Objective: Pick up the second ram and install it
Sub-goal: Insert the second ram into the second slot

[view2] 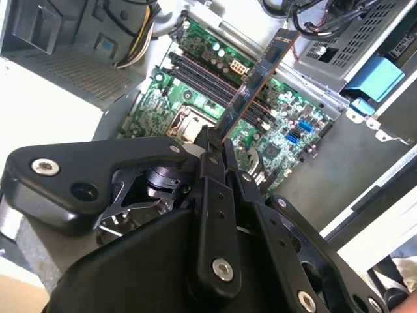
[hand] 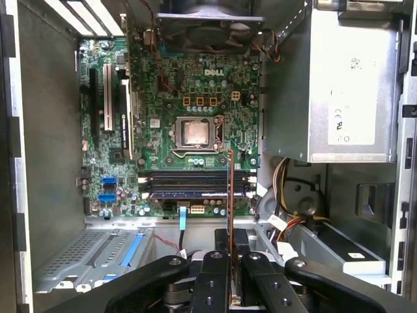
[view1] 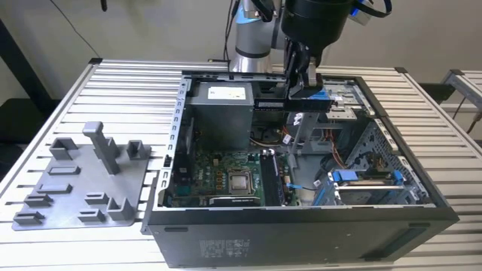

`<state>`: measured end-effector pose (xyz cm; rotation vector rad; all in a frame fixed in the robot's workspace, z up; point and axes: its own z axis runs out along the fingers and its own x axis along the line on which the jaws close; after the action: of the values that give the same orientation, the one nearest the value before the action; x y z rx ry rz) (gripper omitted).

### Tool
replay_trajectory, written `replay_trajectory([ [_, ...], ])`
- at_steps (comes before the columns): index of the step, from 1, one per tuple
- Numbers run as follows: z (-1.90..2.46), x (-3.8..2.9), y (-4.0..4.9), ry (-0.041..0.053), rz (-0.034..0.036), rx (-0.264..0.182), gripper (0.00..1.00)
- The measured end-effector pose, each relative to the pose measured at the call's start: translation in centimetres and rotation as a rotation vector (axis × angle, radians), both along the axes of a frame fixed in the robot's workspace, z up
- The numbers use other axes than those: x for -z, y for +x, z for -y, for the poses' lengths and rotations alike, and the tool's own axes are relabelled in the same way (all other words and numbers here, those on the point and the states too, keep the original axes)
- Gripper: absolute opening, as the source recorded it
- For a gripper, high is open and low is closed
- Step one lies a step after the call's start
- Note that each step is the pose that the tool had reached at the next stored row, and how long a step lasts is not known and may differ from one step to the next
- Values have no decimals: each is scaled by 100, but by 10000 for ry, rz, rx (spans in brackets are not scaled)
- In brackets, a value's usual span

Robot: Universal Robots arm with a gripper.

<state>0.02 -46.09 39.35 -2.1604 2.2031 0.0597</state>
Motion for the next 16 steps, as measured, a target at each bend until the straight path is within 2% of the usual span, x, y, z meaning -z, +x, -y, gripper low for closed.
replay_trajectory([
  [11,0,1,1,0,0,76,14],
  [16,1,13,1,-2,-59,474,14],
])
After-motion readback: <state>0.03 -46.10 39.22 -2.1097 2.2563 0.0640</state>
